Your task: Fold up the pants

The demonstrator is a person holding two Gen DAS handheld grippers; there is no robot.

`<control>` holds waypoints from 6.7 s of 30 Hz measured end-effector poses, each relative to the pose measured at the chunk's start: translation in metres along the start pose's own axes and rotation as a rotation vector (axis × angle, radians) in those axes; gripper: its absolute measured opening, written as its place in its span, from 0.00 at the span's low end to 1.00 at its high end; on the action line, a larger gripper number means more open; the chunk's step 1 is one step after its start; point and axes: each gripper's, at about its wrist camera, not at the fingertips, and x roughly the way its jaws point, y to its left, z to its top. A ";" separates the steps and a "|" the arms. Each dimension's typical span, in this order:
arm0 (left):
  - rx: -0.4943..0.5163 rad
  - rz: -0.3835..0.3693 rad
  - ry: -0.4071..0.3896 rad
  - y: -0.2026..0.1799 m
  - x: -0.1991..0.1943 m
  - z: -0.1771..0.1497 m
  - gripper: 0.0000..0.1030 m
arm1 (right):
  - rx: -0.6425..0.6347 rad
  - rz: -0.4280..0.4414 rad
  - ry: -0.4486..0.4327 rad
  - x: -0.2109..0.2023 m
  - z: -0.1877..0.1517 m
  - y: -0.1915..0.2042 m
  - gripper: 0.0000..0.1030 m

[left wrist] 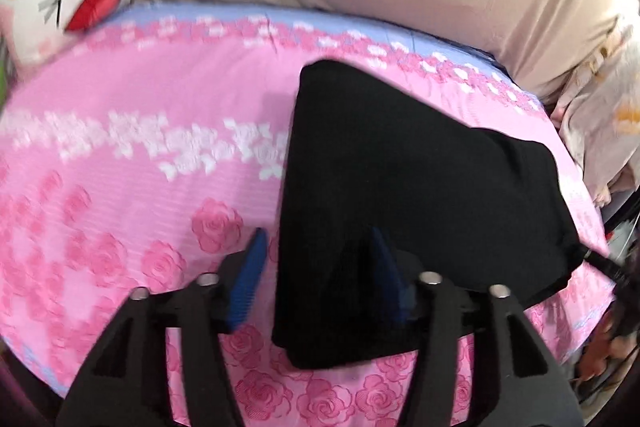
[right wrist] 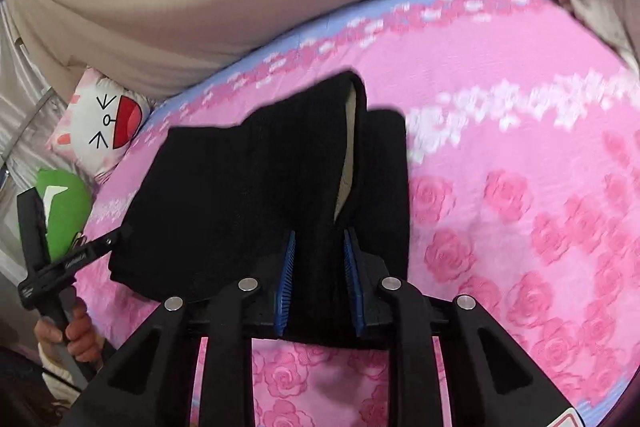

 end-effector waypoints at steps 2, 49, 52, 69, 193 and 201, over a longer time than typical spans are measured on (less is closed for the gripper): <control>0.023 0.017 -0.029 -0.008 -0.006 0.006 0.62 | -0.048 -0.023 -0.022 -0.004 0.013 0.013 0.40; 0.116 0.263 -0.045 -0.045 0.016 0.000 0.94 | -0.200 -0.062 -0.111 -0.038 -0.012 0.036 0.26; 0.087 0.267 -0.039 -0.039 0.015 0.001 0.94 | -0.227 -0.133 -0.181 -0.036 0.014 0.038 0.49; 0.095 0.289 -0.034 -0.036 0.034 0.005 0.96 | -0.228 -0.138 -0.069 0.047 0.061 0.036 0.01; -0.037 -0.224 0.156 -0.011 0.026 -0.028 0.95 | 0.092 0.215 0.134 -0.004 -0.055 -0.007 0.76; -0.036 -0.164 0.128 -0.027 0.043 -0.012 0.95 | 0.074 0.241 0.101 0.018 -0.039 0.000 0.78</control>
